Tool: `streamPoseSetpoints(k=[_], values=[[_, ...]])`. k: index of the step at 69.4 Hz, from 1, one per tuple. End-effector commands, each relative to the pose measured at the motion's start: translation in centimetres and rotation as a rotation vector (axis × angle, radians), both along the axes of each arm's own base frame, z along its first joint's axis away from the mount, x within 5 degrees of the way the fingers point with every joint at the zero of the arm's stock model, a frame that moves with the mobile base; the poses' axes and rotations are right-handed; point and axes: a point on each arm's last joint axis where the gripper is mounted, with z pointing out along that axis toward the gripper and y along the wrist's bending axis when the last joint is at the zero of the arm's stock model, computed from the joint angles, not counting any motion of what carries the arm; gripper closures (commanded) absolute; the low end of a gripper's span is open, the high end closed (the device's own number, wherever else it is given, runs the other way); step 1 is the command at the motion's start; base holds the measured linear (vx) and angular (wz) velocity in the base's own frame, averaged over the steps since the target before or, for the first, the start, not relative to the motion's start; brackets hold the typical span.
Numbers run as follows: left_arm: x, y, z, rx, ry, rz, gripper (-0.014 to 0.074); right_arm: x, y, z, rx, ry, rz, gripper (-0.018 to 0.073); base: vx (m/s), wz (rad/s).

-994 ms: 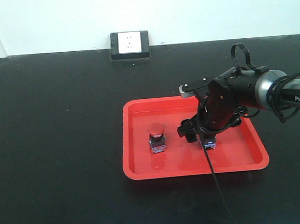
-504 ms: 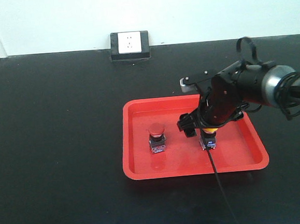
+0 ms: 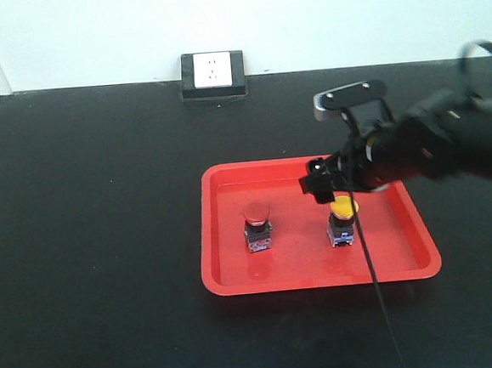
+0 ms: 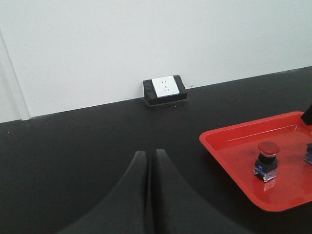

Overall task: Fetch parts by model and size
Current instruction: 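Open the right gripper to release the yellow button in the tray, then retract the right arm away from the tray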

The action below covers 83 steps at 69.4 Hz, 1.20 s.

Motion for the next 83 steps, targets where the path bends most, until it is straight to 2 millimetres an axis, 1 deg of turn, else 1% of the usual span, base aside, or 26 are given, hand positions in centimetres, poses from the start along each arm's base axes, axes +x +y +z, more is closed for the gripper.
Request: streamPoseSetpoints(k=[1,10,15,19,24,27,28,33,34,36,43,48,63,75,83], values=[[0.0,-0.1,1.3,-0.025,-0.072,-0.015,0.0603,-1.9,-0.6,3.0,0.085,-0.21,0.04,-0.0023,0.0,0.0],[0.0,-0.1,1.3,-0.025,-0.072,-0.015,0.0603,-5.1,-1.6,4.1,0.125,-0.3,0.06,0.0025,0.0,0.0],[0.0,-0.1,1.3,-0.025,-0.072,-0.015,0.0603,-6.9,-2.2,4.8,0.132,-0.342,0.069,0.0071,0.0,0.0],[0.0,-0.1,1.3,-0.025,-0.072,-0.015,0.0603,-8.2,-2.7,5.5,0.142,-0.375,0.072,0.0127,0.0,0.0],[0.0,-0.1,1.3,-0.025,-0.073,-0.015,0.0603,-9.9,-3.3,6.3,0.154,-0.414,0.073,0.0225,0.0,0.0],[0.0,-0.1,1.3,-0.025,-0.073,-0.015,0.0603,-11.0,-3.7,6.7,0.162,-0.44,0.073,0.0311,0.0,0.0],[0.0,-0.1,1.3,-0.025,-0.073,-0.015,0.0603,-11.3,-3.9,6.9,0.164,-0.448,0.074,0.0324,0.0,0.0],[0.0,-0.1,1.3,-0.025,-0.073,-0.015,0.0603,-13.0,-4.5,7.6,0.178,-0.492,0.074,0.0484,0.0,0.0],[0.0,-0.1,1.3,-0.025,-0.073,-0.015,0.0603,-13.4,-4.6,7.7,0.181,-0.501,0.074,0.0498,0.0,0.0],[0.0,-0.1,1.3,-0.025,-0.073,-0.015,0.0603,-14.0,-4.9,7.9,0.187,-0.519,0.074,0.0573,0.0,0.0],[0.0,-0.1,1.3,-0.025,-0.073,-0.015,0.0603,-16.5,-5.8,8.5,0.204,-0.587,0.077,0.0571,0.0,0.0],[0.0,-0.1,1.3,-0.025,-0.075,-0.015,0.0603,-18.1,-6.4,8.5,0.204,-0.618,0.08,0.057,0.0,0.0],[0.0,-0.1,1.3,-0.026,-0.076,-0.016,0.0603,-22.5,-8.2,7.0,0.206,-0.709,0.084,0.0568,0.0,0.0],[0.0,-0.1,1.3,-0.026,-0.076,-0.016,0.0603,-25.3,-9.2,5.7,0.237,-0.78,0.077,0.0568,0.0,0.0],[0.0,-0.1,1.3,-0.026,-0.076,-0.016,0.0603,-26.3,-9.6,5.0,0.244,-0.805,0.073,0.0568,0.0,0.0]])
